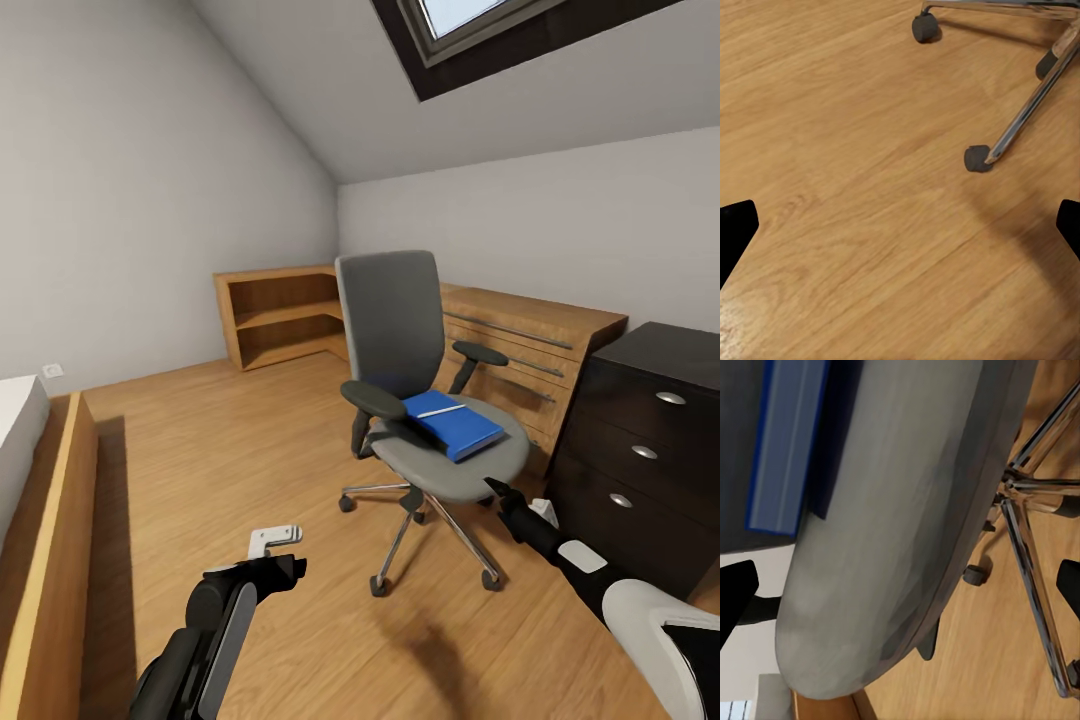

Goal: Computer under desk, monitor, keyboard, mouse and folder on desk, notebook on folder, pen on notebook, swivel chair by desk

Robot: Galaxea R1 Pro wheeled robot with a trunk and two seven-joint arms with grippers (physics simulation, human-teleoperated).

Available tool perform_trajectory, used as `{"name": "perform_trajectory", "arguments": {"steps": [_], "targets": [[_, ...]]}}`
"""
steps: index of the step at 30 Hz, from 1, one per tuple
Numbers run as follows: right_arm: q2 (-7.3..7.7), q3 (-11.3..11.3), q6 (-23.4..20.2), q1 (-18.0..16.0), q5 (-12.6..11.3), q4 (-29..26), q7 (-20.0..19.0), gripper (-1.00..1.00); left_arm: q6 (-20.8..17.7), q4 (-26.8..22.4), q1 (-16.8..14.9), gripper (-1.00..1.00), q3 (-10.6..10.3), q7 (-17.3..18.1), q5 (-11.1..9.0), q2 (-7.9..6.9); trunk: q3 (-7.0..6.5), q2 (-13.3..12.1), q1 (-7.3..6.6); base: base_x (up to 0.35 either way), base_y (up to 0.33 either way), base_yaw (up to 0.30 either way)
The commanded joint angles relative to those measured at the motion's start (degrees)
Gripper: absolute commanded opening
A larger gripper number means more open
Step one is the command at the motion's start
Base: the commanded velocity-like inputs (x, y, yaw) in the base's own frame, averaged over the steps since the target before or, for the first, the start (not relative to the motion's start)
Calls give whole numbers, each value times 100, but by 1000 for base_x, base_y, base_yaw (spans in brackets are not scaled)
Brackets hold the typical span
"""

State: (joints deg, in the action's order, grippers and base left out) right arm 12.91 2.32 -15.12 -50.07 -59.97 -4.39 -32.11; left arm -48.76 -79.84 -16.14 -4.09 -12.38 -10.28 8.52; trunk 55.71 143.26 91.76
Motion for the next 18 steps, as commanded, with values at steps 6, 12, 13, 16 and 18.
{"name": "perform_trajectory", "arguments": {"steps": [6, 12, 13, 16, 18], "targets": [[1, 23, -44, 0, -24, 11, -12, 100, -19, -1, -3, 100, -10, -45, -62, 8, 6, 2, -1, 105, -64, 0], [1, 23, -42, -2, -24, 17, -8, 100, -19, 221, -3, 100, -16, -45, -62, 1, 6, 2, -1, 99, -49, 15], [-1, 23, -43, -1, -24, 18, -7, 100, -19, 225, -3, 100, -15, -45, -62, 0, 6, 2, -1, 7, -3, 101], [-5, 23, -43, 0, -24, 18, -6, 100, -19, 229, -3, 100, -13, -45, -62, 0, 6, 2, -1, 4, -2, 160], [-6, 23, -43, -1, -24, 18, -6, 100, -19, 230, -3, 100, -13, -45, -62, 0, 6, 2, -1, 22, -1, 208]]}}
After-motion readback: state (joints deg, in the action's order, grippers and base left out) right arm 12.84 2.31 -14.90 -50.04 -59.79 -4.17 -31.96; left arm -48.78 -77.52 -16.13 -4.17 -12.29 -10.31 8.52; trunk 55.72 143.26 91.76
